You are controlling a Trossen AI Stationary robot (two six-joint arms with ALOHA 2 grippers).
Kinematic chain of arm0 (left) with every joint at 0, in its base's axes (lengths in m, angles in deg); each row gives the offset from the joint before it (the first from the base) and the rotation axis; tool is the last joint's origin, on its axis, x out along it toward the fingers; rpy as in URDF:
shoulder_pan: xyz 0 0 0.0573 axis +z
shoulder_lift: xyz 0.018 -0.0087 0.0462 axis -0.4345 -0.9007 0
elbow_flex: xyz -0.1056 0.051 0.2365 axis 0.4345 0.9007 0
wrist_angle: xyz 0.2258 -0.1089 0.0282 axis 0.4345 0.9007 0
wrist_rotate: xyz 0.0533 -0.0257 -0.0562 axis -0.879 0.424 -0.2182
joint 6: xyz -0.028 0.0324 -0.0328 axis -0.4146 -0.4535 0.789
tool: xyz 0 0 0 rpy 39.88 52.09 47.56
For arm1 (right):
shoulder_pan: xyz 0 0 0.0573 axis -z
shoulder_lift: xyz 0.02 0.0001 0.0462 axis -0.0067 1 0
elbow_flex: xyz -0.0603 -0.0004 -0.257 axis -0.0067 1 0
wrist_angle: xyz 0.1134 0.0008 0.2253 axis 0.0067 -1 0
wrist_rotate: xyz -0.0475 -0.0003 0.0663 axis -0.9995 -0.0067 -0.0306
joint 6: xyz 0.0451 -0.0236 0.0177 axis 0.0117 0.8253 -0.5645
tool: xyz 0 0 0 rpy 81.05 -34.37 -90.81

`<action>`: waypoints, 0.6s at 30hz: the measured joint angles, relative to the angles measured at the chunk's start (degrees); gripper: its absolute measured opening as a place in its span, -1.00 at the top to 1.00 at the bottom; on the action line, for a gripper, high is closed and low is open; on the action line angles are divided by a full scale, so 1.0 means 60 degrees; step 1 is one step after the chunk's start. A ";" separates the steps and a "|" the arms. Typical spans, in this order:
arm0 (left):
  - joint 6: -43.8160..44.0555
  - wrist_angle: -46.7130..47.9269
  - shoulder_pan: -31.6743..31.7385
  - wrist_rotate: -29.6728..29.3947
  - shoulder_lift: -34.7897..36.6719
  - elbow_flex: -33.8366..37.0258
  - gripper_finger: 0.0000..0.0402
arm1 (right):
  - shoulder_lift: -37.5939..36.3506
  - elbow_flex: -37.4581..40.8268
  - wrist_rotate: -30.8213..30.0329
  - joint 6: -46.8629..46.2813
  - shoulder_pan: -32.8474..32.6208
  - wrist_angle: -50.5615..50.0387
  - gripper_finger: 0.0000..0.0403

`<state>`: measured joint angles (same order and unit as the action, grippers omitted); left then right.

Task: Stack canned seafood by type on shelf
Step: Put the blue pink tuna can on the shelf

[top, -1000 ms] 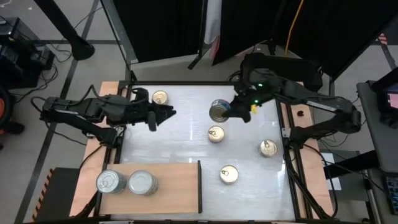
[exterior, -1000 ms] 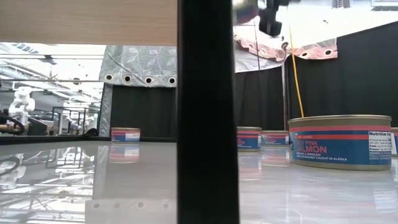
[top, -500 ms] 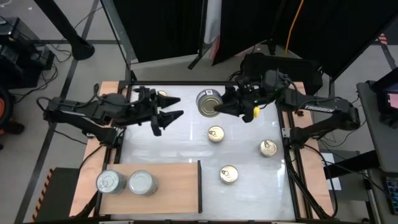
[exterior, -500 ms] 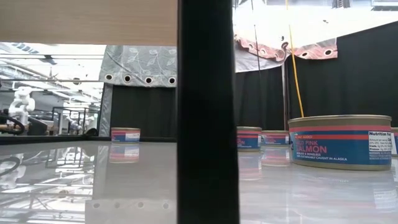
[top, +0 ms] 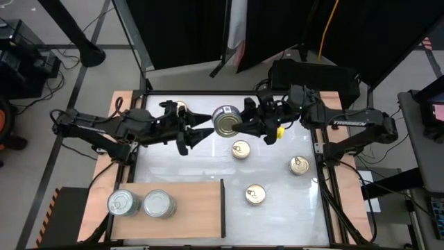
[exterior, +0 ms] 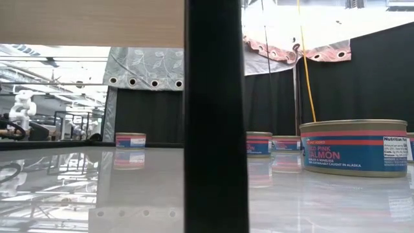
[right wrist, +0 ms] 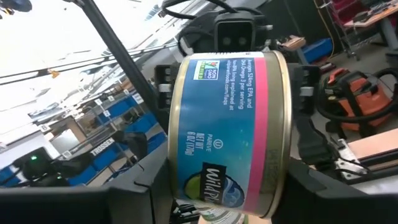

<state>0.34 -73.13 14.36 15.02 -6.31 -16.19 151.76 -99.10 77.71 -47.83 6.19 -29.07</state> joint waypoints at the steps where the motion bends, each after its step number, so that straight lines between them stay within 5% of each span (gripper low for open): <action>1: 0.0008 -0.0003 -0.0004 0.0003 -0.0003 0.0000 -0.66 | 0.0007 0.0000 -0.0016 0.0019 0.0004 0.0000 0.08; 18: 0.0267 -0.0765 0.0011 0.0367 -0.0597 0.0000 -0.66 | 0.0007 0.0000 -0.0217 0.0279 0.0011 0.0060 0.12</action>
<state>1.94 -77.71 14.42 17.23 -9.89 -16.19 151.80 -99.10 76.41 -46.16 6.25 -28.71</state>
